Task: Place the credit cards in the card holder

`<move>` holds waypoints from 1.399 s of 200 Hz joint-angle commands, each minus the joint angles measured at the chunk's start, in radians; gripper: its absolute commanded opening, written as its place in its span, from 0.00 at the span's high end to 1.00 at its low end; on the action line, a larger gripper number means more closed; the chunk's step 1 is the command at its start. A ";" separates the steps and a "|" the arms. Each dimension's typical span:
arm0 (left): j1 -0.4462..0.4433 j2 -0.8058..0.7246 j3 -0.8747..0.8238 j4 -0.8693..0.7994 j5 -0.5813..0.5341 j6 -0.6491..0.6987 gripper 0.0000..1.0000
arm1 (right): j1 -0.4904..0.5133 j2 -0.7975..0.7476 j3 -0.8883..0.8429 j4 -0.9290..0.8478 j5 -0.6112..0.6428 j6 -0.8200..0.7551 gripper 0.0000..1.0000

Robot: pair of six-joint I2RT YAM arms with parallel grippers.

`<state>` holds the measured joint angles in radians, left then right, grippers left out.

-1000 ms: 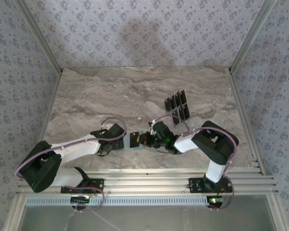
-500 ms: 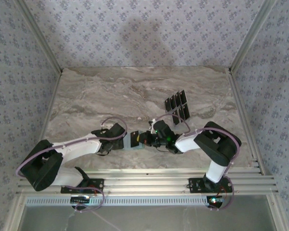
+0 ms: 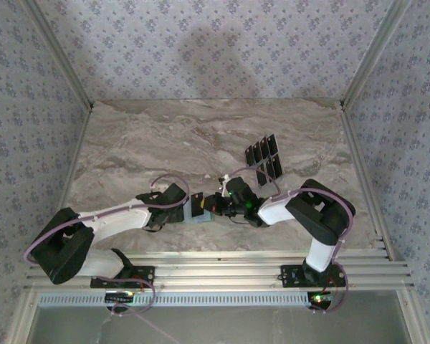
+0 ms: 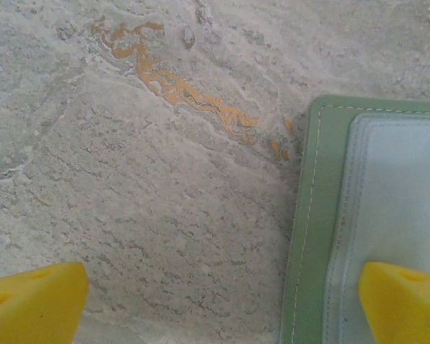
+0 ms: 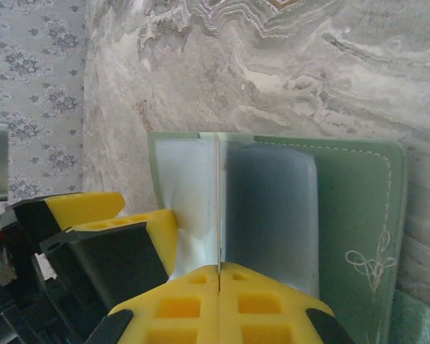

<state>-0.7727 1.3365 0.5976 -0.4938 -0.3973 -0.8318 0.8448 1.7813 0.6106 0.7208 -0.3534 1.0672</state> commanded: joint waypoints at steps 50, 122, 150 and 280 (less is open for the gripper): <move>0.000 0.024 -0.009 -0.064 -0.018 0.000 0.03 | 0.010 0.053 0.011 0.096 -0.024 0.040 1.00; 0.000 0.026 -0.010 -0.061 -0.017 0.000 0.03 | 0.020 0.078 0.007 0.142 -0.033 0.065 1.00; 0.000 0.026 -0.010 -0.061 -0.016 -0.001 0.03 | 0.020 0.078 -0.008 0.150 -0.026 0.069 1.00; 0.000 0.033 -0.006 -0.058 -0.016 0.003 0.03 | 0.031 0.109 -0.042 0.184 -0.029 0.087 1.00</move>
<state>-0.7727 1.3376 0.5976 -0.4927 -0.3973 -0.8318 0.8665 1.8599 0.5735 0.8925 -0.3756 1.1381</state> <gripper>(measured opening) 0.971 0.058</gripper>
